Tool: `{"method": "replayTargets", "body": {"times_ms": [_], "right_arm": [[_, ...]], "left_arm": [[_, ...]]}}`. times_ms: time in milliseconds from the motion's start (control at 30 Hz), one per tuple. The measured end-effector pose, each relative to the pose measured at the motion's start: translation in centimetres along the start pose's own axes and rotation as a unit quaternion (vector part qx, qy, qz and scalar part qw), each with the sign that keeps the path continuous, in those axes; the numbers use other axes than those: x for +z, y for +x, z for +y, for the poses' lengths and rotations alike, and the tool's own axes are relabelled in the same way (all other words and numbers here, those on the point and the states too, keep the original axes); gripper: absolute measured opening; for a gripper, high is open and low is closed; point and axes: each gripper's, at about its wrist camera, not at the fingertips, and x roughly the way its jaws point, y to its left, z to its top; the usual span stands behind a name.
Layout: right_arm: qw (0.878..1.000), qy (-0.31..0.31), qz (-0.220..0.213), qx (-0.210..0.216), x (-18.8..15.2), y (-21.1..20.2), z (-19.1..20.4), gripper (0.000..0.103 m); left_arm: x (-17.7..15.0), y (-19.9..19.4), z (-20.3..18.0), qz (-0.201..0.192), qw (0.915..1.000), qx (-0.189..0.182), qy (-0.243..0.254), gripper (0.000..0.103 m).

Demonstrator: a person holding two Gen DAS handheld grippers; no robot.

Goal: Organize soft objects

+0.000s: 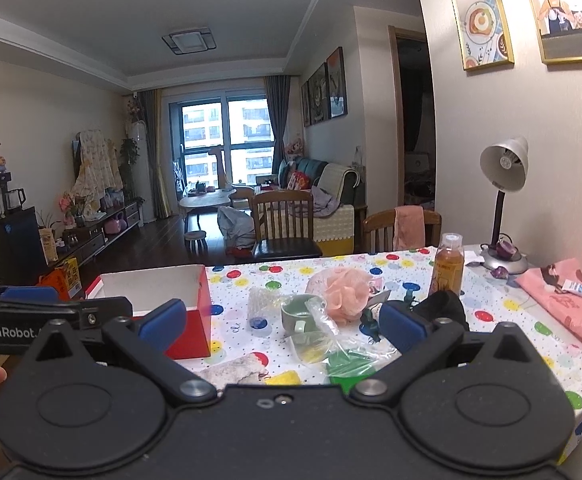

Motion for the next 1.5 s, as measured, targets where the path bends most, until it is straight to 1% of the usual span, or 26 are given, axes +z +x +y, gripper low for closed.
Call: {"method": "replayTargets", "body": {"times_ms": [133, 267, 433, 633, 733, 967, 1100, 1267, 1333, 1433, 1500], "right_arm": [[1.0, -0.003, 0.001, -0.002, 0.0, 0.2, 0.0, 0.102], [1.0, -0.005, 0.011, -0.007, 0.1, 1.0, -0.6, 0.102], [1.0, -0.001, 0.027, -0.012, 0.0, 2.7, -2.2, 0.101], [0.999, 0.001, 0.053, -0.004, -0.5, 5.4, -3.7, 0.1], [0.997, 0.0, 0.074, 0.011, -0.7, 7.0, -4.4, 0.1], [0.993, -0.012, 0.12, 0.019, -2.0, 10.6, -6.2, 0.097], [0.988, -0.01, 0.153, 0.022, -2.8, 13.1, -7.6, 0.094], [0.985, -0.033, 0.164, 0.028, -3.2, 15.8, -8.9, 0.094], [0.984, -0.049, 0.169, 0.035, -3.3, 17.1, -9.0, 0.094], [0.981, -0.054, 0.178, 0.05, -3.3, 19.3, -9.1, 0.094], [0.98, -0.061, 0.18, 0.059, -3.0, 20.9, -9.1, 0.093]], "left_arm": [[0.0, 0.7, -0.1, 0.001, 1.0, -0.004, -0.003, 0.103], [0.0, 2.4, -0.5, 0.017, 0.9998, -0.013, -0.007, 0.103], [0.1, 4.6, -1.0, 0.035, 0.9993, -0.013, -0.007, 0.103], [-0.1, 7.4, -0.9, 0.067, 0.9974, -0.022, -0.017, 0.103], [-0.3, 9.3, -0.5, 0.086, 0.9958, -0.022, -0.025, 0.103], [-2.2, 14.7, 0.3, 0.152, 0.9871, -0.038, -0.03, 0.103], [-3.7, 17.2, 0.7, 0.176, 0.9835, -0.034, -0.027, 0.103], [-5.0, 20.0, 0.8, 0.197, 0.9802, -0.023, -0.009, 0.103], [-5.5, 21.0, 0.5, 0.206, 0.9783, -0.025, 0.006, 0.103], [-6.3, 22.4, 0.3, 0.225, 0.9738, -0.03, 0.013, 0.103], [-6.7, 23.1, 0.3, 0.23, 0.9725, -0.031, 0.022, 0.103]]}}
